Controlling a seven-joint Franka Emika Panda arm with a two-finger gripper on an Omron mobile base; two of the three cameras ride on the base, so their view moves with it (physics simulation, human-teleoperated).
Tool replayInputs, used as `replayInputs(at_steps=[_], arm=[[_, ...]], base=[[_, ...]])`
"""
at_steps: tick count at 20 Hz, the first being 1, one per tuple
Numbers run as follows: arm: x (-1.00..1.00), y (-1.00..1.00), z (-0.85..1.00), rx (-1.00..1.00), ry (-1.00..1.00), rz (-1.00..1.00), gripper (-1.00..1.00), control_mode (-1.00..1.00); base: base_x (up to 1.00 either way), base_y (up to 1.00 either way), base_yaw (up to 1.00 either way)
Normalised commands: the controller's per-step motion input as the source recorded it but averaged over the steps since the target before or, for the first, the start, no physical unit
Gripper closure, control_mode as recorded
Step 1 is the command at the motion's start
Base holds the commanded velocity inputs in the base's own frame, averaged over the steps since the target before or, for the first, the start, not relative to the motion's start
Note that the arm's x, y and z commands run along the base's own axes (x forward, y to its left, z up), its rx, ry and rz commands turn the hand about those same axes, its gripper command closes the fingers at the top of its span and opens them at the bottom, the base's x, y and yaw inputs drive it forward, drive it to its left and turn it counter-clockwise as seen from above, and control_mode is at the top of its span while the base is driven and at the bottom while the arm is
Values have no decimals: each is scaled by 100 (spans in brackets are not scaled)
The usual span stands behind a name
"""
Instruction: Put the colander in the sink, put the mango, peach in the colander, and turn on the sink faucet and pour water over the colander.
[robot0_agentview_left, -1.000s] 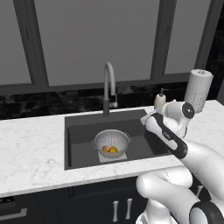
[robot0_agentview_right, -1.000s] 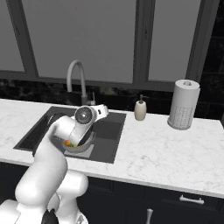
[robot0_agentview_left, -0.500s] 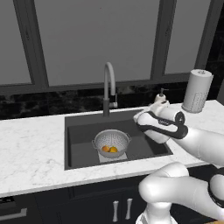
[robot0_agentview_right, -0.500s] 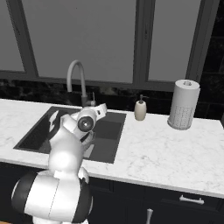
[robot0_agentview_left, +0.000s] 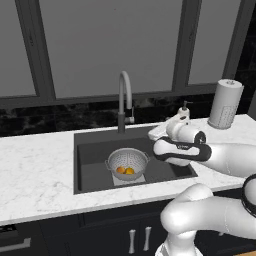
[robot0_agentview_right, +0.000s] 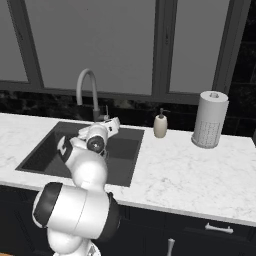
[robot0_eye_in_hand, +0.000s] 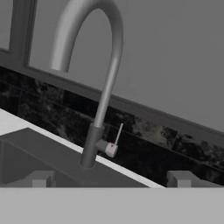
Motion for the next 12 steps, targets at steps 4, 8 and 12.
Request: replayInputs(at_steps=[4,8,12], arm=[[12,0,36,0,0,4,-100,-100],[16,2,36,0,0,5,-100,-100],[15,3,17,0,5,2,-100,-100]], base=[[0,0,0],[0,0,0],[0,0,0]])
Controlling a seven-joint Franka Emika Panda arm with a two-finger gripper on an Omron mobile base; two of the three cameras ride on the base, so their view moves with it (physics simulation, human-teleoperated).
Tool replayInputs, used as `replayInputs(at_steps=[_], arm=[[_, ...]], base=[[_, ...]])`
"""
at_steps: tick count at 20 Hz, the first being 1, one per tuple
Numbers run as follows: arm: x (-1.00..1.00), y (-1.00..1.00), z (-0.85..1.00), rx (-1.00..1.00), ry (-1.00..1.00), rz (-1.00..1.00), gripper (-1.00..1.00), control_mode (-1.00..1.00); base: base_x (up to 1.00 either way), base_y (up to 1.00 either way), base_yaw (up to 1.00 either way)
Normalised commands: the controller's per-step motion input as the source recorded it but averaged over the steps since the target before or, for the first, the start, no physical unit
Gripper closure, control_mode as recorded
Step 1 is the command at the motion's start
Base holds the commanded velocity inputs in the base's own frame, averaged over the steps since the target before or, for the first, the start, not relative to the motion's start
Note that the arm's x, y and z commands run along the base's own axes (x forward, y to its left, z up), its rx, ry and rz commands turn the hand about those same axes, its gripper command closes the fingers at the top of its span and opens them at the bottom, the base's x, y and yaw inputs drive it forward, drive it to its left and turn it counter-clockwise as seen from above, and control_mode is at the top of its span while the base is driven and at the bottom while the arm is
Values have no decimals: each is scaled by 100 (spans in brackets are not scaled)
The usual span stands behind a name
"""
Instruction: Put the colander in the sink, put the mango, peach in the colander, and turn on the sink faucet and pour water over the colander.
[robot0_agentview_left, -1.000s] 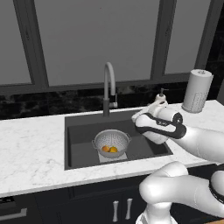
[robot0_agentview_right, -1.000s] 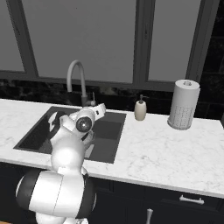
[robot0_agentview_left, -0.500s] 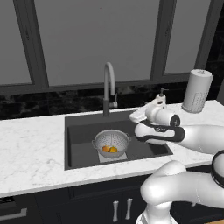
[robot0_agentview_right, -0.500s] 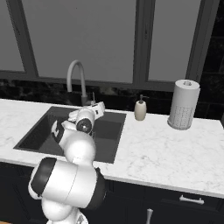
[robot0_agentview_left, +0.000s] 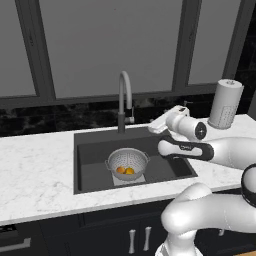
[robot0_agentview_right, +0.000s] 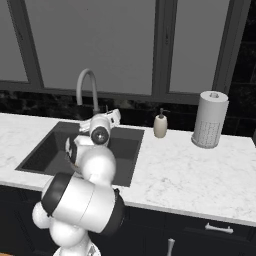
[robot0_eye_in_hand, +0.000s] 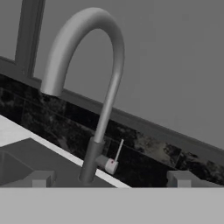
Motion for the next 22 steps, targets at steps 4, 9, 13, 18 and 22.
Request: replayInputs(at_steps=[4,9,13,18,22], arm=[[26,8,0,0,1,6,-100,-100],[21,21,-9,0,0,6,-100,-100],[23,9,-11,5,0,6,-100,-100],[18,0,-23,8,0,7,-100,-100],[20,0,-15,15,-2,4,-100,-100]], base=[[0,0,0],[0,0,0],[0,0,0],[0,0,0],[0,0,0]])
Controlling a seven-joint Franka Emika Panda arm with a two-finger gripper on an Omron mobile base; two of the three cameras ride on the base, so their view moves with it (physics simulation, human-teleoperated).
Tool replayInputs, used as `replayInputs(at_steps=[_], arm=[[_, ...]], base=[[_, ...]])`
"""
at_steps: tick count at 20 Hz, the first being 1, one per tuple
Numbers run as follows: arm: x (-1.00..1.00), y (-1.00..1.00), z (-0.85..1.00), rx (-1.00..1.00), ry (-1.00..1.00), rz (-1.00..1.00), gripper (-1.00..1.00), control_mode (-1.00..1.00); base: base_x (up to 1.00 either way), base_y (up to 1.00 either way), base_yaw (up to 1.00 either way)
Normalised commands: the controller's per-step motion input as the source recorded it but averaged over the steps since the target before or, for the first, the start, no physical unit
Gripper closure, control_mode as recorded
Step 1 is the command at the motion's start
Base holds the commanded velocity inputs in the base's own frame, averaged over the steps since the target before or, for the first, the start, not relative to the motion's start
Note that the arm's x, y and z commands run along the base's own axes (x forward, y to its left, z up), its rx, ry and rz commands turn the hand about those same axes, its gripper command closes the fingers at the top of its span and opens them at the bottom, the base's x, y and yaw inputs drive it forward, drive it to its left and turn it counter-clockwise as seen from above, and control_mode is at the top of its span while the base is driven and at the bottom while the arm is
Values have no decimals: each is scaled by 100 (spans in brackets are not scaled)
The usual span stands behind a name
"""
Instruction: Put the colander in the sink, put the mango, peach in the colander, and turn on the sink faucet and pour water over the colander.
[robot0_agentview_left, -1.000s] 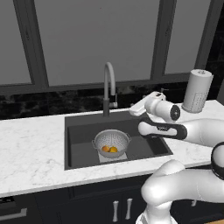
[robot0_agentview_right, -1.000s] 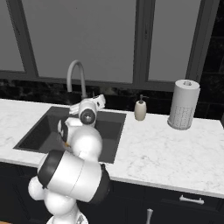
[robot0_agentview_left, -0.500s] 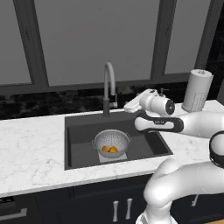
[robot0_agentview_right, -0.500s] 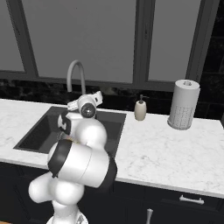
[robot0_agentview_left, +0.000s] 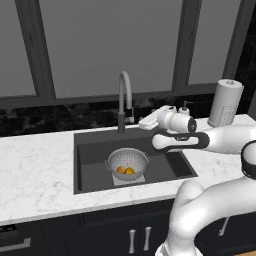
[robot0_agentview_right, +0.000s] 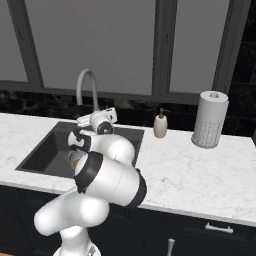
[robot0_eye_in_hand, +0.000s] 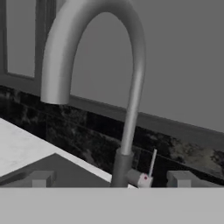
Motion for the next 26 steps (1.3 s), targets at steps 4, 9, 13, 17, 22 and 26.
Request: replayInputs(at_steps=[4,9,13,17,22,26], arm=[[36,-2,0,15,-6,7,-100,-100],[25,-2,0,10,-4,7,-100,-100],[14,-13,-1,3,0,4,-100,-100],[20,-15,0,0,-3,3,-100,-100],[19,-5,2,0,-3,0,-100,-100],[21,0,0,0,-2,0,-100,-100]], base=[[0,0,0],[0,0,0],[0,0,0],[0,0,0],[0,0,0],[0,0,0]])
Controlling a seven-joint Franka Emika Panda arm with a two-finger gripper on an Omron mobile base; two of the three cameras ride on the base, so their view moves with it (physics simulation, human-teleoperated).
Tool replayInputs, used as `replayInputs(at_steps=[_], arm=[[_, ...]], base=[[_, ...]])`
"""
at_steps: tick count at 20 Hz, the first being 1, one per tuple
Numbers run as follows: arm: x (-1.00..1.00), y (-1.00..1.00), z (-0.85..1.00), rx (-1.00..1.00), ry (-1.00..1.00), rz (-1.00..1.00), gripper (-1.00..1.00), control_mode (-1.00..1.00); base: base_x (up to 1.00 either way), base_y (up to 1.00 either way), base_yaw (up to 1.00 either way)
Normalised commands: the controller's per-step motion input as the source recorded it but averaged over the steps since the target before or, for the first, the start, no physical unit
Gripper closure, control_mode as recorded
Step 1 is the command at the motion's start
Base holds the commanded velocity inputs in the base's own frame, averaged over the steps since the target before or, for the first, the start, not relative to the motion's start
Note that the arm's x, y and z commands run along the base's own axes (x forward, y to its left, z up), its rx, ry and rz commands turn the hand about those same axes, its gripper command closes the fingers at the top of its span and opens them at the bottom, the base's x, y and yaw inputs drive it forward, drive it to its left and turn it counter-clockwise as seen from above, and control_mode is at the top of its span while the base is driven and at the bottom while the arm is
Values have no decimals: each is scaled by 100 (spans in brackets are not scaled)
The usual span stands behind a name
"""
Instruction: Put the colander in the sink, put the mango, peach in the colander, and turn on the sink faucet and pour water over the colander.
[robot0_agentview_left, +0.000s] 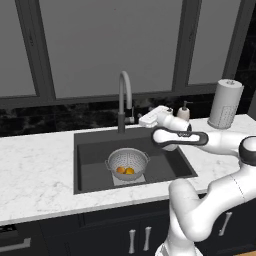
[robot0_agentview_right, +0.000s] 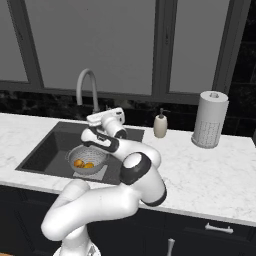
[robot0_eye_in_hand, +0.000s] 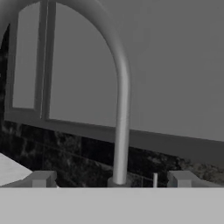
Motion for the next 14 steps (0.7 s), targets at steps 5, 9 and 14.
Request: replayInputs(at_steps=[5,9,14], arm=[[28,0,0,0,0,0,-100,-100],[35,0,0,0,0,0,-100,-100],[22,7,-14,0,0,0,-100,-100]], base=[[0,0,0],[0,0,0],[0,0,0]])
